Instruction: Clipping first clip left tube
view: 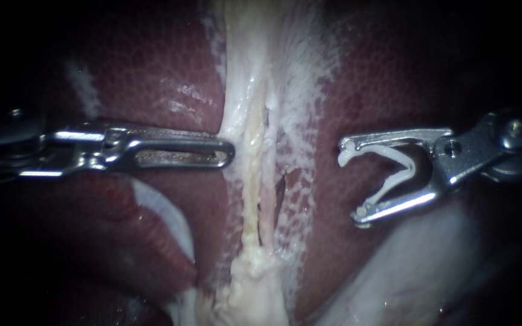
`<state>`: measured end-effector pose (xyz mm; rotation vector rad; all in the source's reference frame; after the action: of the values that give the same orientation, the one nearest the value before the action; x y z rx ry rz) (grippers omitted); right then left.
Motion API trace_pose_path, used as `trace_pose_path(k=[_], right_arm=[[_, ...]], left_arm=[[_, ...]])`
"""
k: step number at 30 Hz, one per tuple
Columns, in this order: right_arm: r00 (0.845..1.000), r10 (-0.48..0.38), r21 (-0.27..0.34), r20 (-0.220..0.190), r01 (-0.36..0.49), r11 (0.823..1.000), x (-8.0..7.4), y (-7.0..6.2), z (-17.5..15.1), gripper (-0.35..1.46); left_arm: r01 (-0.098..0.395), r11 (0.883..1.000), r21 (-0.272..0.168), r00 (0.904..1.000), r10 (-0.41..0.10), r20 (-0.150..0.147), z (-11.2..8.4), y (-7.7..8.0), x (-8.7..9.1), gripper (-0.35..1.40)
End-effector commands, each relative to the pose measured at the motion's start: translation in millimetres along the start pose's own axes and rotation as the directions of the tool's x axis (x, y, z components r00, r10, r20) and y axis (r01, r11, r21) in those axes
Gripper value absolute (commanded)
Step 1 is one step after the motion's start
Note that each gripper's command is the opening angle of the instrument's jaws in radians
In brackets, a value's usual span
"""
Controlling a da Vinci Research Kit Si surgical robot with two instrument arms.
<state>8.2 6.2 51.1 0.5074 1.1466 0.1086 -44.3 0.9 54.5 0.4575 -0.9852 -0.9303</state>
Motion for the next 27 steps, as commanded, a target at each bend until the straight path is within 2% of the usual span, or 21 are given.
trace_pose_path(k=[1,5,11,20,27], right_arm=[[1.000,0.000,0.000,0.000,0.000,1.000,0.0,0.0,0.0,0.60],[1.000,-0.001,-0.001,0.000,0.001,1.000,-0.1,-0.1,0.2,0.60],[1.000,0.008,0.009,0.000,-0.008,1.000,-0.9,-0.6,1.5,0.60],[1.000,0.024,0.036,0.003,-0.024,0.999,-2.9,-1.6,6.1,0.60],[0.999,0.041,0.057,0.008,-0.042,0.997,-5.2,-2.1,10.4,0.60]], left_arm=[[0.000,1.000,0.000,1.0000,0.000,0.000,0.0,0.0,0.0,-0.35],[0.002,1.000,0.003,1.0000,-0.002,-0.001,-0.7,-0.4,-0.3,-0.35],[0.010,1.000,0.013,0.9999,-0.010,-0.005,-3.0,-1.6,-1.7,-0.35],[0.020,1.000,0.003,0.9997,-0.020,0.016,-6.3,-1.8,-3.5,-0.35],[0.020,1.000,0.003,0.9994,-0.020,0.028,-7.5,-2.7,-4.1,-0.35]])
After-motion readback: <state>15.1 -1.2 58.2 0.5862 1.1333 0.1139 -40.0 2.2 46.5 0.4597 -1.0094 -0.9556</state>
